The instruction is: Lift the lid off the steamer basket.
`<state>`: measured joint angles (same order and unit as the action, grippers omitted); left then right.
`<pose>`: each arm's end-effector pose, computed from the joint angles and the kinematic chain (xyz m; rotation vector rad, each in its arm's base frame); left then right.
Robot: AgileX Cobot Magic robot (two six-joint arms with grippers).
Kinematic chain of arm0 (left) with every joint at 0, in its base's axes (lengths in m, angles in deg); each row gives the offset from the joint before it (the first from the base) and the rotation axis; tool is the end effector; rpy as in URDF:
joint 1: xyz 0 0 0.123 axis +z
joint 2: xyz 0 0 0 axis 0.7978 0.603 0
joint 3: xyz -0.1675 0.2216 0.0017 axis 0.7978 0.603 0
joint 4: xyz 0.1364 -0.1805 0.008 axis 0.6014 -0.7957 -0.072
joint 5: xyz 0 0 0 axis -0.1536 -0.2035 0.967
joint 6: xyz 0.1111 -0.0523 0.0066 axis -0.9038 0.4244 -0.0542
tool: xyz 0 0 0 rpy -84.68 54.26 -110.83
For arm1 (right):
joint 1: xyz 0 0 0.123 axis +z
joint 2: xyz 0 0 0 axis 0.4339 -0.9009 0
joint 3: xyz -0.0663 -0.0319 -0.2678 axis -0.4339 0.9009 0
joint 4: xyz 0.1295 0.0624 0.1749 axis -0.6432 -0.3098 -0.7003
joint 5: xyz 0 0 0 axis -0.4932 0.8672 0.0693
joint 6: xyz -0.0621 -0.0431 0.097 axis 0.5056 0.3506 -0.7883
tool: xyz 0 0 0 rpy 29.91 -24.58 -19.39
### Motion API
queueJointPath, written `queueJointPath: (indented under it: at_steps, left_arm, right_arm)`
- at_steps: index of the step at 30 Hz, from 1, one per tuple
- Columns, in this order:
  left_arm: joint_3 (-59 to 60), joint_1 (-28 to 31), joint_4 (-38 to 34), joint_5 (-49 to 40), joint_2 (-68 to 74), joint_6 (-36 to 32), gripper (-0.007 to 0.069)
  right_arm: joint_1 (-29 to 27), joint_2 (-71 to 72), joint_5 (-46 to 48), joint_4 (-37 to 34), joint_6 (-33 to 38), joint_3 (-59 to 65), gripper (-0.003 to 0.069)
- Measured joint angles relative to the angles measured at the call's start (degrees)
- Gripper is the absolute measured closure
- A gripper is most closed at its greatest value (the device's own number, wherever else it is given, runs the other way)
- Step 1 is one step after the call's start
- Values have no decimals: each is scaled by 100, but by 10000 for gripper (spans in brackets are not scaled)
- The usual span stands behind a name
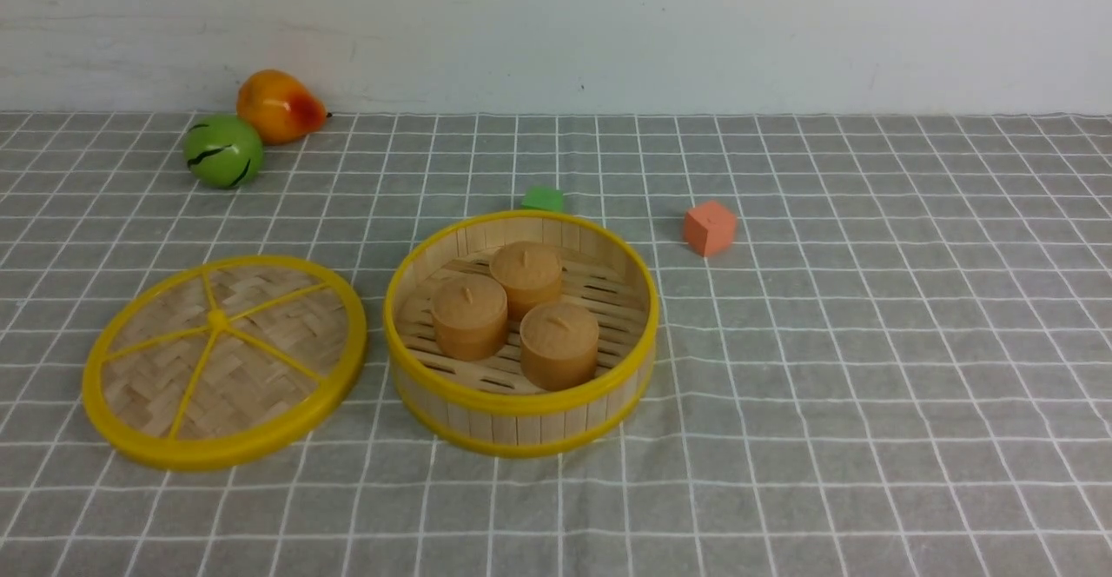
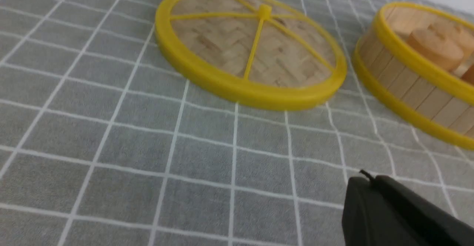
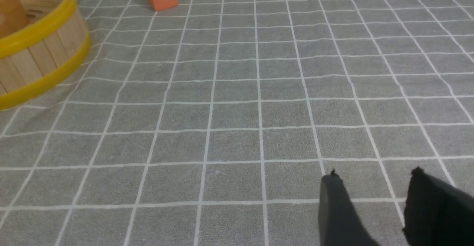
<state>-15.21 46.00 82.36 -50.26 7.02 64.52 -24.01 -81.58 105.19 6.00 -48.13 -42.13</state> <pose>0.0647 -0.0026 0.1619 -0.2187 1.8700 -0.2655 0.0640 0.0016 0.1643 0.0839 1.8664 0.0991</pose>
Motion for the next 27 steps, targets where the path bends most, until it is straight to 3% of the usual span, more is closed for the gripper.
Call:
queueJointPath:
  at_steps: [8, 27]
  left_arm:
    - [12, 0, -321, -85, 0, -1326, 637]
    - [12, 0, -473, -92, 0, -1390, 637]
  right_arm:
    - [0, 0, 0, 0, 0, 0, 417]
    - [0, 0, 0, 0, 0, 0, 417]
